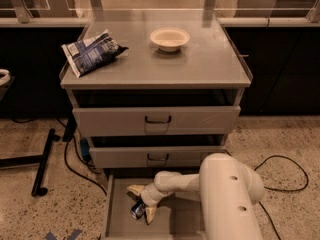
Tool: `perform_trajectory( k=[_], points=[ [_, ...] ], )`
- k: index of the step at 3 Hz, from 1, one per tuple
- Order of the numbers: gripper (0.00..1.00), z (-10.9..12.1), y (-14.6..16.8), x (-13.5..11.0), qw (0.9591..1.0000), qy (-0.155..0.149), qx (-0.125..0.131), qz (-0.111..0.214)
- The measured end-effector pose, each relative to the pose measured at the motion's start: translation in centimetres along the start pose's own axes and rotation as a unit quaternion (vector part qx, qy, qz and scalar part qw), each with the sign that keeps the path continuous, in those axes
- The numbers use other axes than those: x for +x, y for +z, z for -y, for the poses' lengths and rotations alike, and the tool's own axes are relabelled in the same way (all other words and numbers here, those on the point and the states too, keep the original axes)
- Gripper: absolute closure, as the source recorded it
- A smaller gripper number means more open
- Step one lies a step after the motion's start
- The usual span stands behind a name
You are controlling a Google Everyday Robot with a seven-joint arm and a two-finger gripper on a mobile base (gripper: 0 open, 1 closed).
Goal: Pick pepsi can from bottom drawer and place on counter
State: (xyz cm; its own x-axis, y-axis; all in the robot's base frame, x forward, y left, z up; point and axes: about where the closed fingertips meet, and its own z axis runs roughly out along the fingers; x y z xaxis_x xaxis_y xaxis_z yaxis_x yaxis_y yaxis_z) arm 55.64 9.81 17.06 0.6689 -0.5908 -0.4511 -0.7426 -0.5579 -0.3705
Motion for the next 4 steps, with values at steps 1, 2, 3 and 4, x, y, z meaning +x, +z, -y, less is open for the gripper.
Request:
perform_trajectory(
  k=[1, 2, 3, 4],
  points=[
    [0.0, -0.3, 2.3, 1.0, 0.9999, 0.005, -0.003, -0.008],
    [0.18, -0.7, 3.4, 1.6, 0.9998, 0.01, -0.009, -0.015],
    [0.42, -0.7, 4.3, 2.0, 0.9996, 0.012, -0.018, -0.016],
    [0.64, -0.8, 5.0, 2.2, 0.9995, 0.012, -0.027, -0.014]
  ],
)
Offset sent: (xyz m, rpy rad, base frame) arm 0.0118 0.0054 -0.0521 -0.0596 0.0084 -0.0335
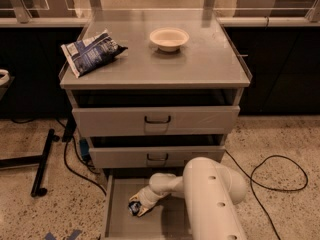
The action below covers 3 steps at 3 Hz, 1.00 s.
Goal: Pick pepsi can from bottom drawer and place on counter
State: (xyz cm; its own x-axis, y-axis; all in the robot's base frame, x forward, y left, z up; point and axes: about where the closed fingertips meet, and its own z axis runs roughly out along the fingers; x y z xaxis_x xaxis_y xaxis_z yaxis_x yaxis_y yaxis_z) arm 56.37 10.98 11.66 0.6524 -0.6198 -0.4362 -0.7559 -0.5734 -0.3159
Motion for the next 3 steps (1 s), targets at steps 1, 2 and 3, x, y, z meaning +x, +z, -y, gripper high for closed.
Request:
perform_trajectory(
  k=[1, 2, 3],
  points=[
    [0.89, 0.2, -0.7, 0.5, 0.9999, 0.01, -0.004, 0.007],
    [1.0, 0.7, -4.1, 1.0, 0.9999, 0.01, -0.001, 0.011],
    [1.0, 1.3, -10.0, 0.9, 0.9998, -0.004, 0.0, 0.022]
  ],
)
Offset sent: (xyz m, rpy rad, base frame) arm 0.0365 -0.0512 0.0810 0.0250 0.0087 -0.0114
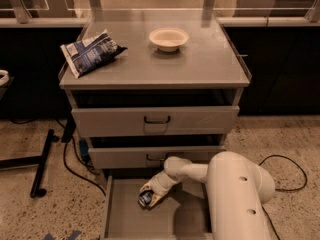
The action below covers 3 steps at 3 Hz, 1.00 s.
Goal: Pick pepsi can from bottom drawer and place on counter
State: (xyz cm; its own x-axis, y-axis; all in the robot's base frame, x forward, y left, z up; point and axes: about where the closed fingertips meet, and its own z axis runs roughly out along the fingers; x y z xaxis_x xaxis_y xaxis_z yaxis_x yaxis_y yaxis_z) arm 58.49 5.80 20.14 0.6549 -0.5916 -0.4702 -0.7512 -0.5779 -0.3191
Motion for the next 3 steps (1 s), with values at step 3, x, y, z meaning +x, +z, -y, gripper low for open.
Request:
perform_trajectory(
  k=[3],
  points=[
    [1.0, -1.7, -21.9, -4.1, 0.9989, -0.016, -0.021, -0.038]
  ],
)
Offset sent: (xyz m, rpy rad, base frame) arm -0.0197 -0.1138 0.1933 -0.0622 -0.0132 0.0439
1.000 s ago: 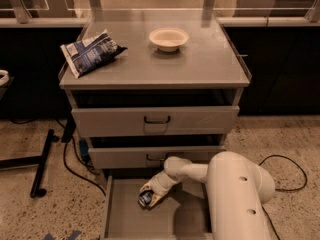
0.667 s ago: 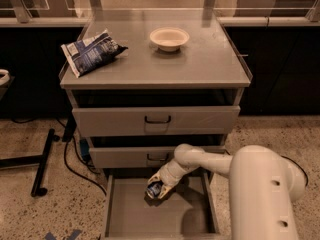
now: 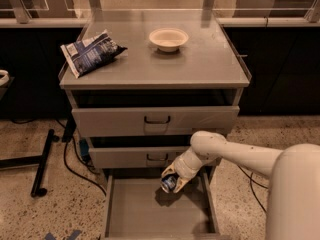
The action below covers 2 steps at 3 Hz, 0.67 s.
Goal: Pick pepsi can from bottom drawer and place on counter
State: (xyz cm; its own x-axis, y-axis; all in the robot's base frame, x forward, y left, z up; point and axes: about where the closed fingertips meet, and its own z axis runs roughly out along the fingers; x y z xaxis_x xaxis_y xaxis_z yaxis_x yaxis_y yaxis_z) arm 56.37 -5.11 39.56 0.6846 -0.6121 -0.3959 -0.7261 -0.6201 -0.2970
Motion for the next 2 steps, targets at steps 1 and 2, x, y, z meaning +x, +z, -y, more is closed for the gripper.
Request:
perform_trajectory(
  k=[1, 2],
  points=[
    [1.0, 1.1, -7.8, -2.4, 0.9993, -0.012, -0.005, -0.034],
    [1.0, 4.8, -15.9, -4.6, 0.9973, -0.028, -0.012, -0.066]
  ],
)
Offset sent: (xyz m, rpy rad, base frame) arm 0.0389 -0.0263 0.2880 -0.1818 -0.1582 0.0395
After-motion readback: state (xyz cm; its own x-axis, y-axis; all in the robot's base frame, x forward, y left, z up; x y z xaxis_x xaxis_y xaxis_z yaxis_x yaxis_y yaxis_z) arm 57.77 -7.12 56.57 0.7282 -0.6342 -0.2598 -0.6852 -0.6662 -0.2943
